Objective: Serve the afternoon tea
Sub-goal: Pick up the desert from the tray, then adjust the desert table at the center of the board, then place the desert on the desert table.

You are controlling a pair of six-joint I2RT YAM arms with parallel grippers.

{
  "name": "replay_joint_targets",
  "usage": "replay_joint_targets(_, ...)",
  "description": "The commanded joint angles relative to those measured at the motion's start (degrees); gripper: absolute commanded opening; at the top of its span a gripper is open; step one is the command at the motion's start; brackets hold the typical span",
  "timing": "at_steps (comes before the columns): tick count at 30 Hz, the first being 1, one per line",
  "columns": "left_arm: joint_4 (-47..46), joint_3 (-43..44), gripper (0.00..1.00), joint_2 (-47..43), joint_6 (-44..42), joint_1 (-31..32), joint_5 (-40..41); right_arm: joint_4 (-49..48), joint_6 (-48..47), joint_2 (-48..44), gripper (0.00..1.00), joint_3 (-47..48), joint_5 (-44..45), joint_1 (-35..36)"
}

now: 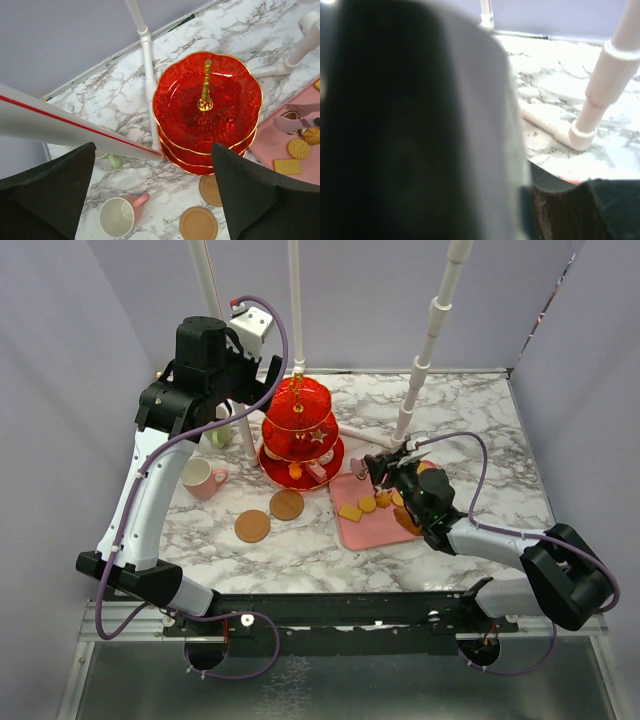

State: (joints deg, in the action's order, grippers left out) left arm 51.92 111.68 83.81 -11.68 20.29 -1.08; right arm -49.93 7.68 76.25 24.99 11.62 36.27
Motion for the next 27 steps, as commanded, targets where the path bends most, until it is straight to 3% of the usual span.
replay_joint_targets(1, -0.36, 1.18, 0.99, 0.3, -0.11, -0.34, -1.28, 2.69, 0.31, -2.94, 0.44, 4.6, -3.71, 0.5)
replay_joint_targets(14, -0.44, 0.78, 0.99, -0.11, -0.03, -0.34, -1.42, 5.46, 3.37, 5.21, 0.43, 21.47, -7.14, 4.12)
replay_joint_targets(23, -3.09, -3.3, 0.99, 2.3, -1.24, -0.34, -4.03, 4.92, 4.36, 7.82, 0.43, 23.0, -5.38, 5.74)
replay_joint_targets(27, -3.96, -0.86, 0.93, 7.06, 0.36, -0.34, -7.18, 5.2, 4.39, 7.31, 0.43, 22.82, -4.61, 5.74)
